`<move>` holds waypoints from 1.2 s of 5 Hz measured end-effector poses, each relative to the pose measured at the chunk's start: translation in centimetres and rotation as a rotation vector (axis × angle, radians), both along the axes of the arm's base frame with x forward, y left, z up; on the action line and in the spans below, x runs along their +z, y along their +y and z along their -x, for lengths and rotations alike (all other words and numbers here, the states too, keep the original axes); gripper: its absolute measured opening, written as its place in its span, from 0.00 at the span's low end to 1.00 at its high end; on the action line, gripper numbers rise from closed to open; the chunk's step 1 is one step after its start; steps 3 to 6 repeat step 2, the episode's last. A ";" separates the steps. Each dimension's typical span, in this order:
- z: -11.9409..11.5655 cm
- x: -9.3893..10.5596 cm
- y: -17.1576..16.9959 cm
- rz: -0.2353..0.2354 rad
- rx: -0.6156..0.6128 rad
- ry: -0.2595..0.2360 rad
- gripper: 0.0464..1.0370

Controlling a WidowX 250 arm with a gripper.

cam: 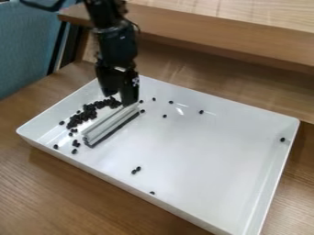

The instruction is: Sweep into pile

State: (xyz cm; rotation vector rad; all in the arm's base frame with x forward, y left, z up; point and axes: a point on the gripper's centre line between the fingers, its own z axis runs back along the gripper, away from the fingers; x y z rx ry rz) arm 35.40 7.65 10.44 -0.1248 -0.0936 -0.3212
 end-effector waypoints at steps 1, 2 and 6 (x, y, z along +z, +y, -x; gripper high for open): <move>-0.1 0.3 -2.1 0.041 -0.019 0.022 0.96; -0.2 0.2 -4.2 0.059 -0.031 0.032 0.96; -0.2 0.2 -4.2 0.059 -0.031 0.032 0.96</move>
